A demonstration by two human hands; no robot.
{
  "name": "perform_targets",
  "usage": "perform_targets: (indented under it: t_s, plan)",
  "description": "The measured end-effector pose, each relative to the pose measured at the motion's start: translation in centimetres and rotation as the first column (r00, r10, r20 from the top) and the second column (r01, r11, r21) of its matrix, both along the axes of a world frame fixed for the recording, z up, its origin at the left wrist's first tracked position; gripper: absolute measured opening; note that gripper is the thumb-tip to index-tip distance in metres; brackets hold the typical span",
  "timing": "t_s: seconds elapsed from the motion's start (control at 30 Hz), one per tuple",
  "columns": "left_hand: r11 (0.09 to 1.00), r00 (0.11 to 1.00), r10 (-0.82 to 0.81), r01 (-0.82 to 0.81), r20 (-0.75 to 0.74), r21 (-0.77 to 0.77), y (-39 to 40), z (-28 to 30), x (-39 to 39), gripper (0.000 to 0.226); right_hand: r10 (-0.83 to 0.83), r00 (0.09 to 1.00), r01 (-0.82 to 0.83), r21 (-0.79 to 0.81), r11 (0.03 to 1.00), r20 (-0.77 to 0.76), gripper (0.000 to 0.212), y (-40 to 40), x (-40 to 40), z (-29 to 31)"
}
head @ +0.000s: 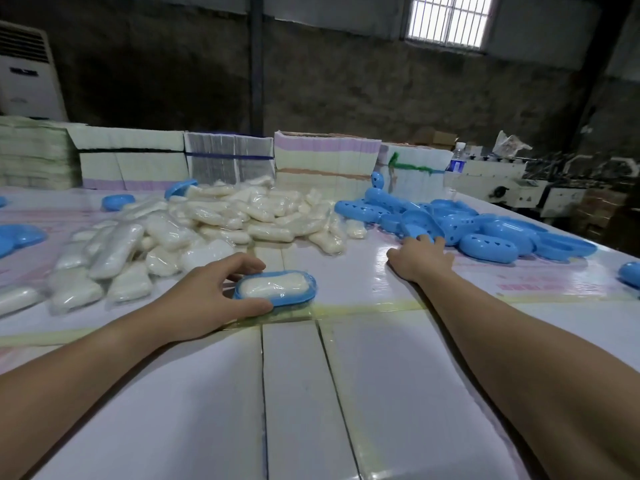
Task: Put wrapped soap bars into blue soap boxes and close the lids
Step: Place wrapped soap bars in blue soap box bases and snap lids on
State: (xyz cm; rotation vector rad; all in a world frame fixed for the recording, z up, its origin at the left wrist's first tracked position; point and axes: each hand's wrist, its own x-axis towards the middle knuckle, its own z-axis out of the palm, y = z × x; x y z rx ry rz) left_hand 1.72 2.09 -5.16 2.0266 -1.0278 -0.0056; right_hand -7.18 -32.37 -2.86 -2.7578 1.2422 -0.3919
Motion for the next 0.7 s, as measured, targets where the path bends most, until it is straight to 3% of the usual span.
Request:
perform_targets:
  t_s: [0.2,0.3,0.37,0.47,0.57,0.63,0.7]
  plan:
    - [1.000,1.000,0.011,-0.011,0.013,0.022,0.0,0.3,-0.2,0.062,0.108,0.991,-0.095,-0.139,0.986,0.083,0.033,0.3,-0.3,0.1]
    - [0.999,1.000,0.011,-0.012,0.021,0.031,0.1,0.3,-0.4,0.061,0.238,0.942,-0.214,-0.125,0.969,0.238,0.031,0.6,-0.8,0.5]
    - [0.999,1.000,0.009,-0.010,0.028,0.038,0.2,0.4,-0.5,0.057,0.303,0.857,-0.308,-0.058,0.950,0.417,0.037,1.6,-0.9,1.0]
    - [0.998,0.999,0.023,-0.025,0.032,0.049,0.2,0.4,-0.5,0.055,0.353,0.641,-0.521,0.048,0.852,0.682,0.032,4.4,-1.0,2.3]
    - [0.998,0.999,0.041,-0.043,0.032,0.050,0.1,0.3,-0.5,0.056,0.257,0.524,-0.760,0.309,0.572,0.812,0.025,7.5,-1.6,3.7]
    - [0.998,0.998,0.055,-0.055,0.016,0.031,0.0,0.3,-0.6,0.064,0.156,0.527,-0.840,0.486,0.241,0.835,0.023,9.0,-2.0,4.2]
    - [0.998,0.998,0.057,-0.057,-0.010,0.012,-0.1,0.3,-0.8,0.070,0.011,0.549,-0.832,0.548,-0.089,0.836,0.023,10.0,-2.2,4.3]
